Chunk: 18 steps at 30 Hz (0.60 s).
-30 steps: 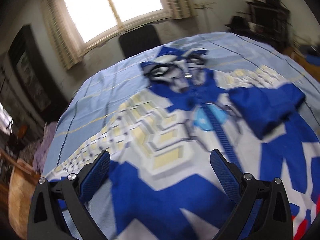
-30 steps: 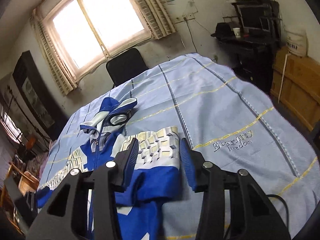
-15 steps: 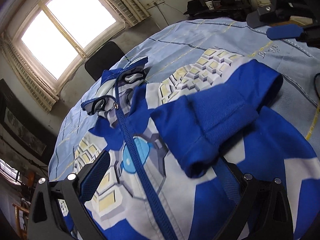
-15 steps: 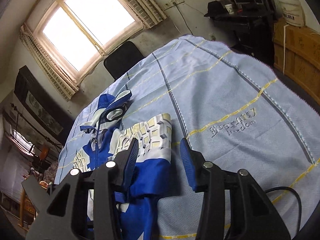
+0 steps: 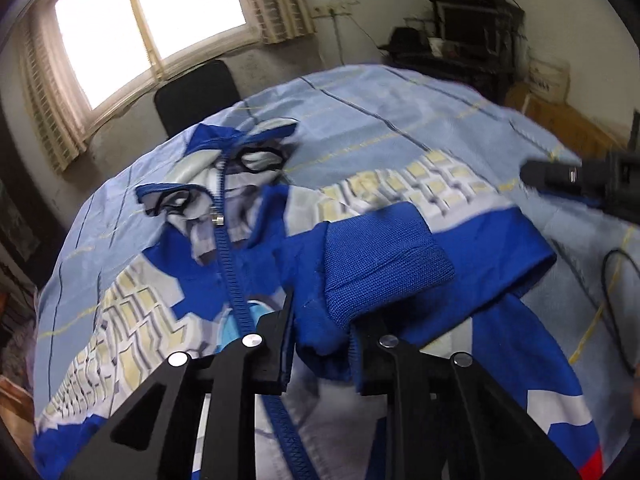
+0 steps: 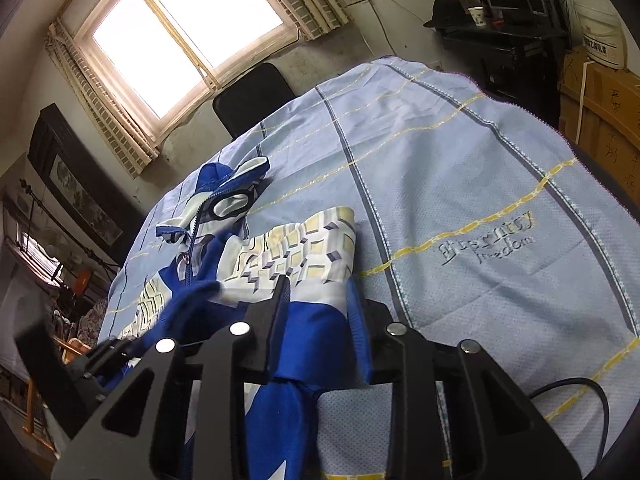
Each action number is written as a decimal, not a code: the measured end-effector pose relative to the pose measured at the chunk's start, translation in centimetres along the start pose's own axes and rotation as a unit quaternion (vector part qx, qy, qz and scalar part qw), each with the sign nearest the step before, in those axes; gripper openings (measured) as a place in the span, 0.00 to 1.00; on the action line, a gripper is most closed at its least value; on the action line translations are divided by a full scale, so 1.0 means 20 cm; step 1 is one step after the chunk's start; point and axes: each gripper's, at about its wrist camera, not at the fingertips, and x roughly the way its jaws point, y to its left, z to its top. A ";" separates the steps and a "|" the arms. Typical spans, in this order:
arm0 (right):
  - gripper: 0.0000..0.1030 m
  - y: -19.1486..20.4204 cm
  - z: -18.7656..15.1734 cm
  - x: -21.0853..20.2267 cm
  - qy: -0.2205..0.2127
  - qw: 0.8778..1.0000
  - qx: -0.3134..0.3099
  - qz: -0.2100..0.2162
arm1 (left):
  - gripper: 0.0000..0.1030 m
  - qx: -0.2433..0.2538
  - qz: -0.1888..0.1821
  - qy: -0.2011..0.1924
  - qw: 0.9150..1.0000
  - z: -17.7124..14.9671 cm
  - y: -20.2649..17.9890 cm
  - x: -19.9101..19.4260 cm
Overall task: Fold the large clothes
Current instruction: 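Lift the sleeve with the right gripper and fold it across the hoodie front, then open the right gripper to release the sleeve onto the hoodie front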
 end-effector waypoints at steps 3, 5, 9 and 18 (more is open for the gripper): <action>0.26 0.04 -0.01 0.02 0.010 1.000 -0.017 0.012 | 0.21 -0.041 -0.002 -0.015 0.999 -0.01 0.11 -0.08; 0.26 0.06 -0.02 0.03 0.014 0.999 -0.026 0.018 | 0.19 -0.063 0.003 -0.022 0.998 -0.03 0.19 -0.13; 0.25 0.09 -0.04 0.05 0.022 0.999 -0.039 0.027 | 0.19 -0.107 0.010 -0.021 0.994 -0.11 0.34 -0.18; 0.21 0.18 -0.12 0.18 0.083 0.992 -0.086 0.027 | 0.20 -0.158 0.039 0.005 0.987 -0.30 0.55 -0.21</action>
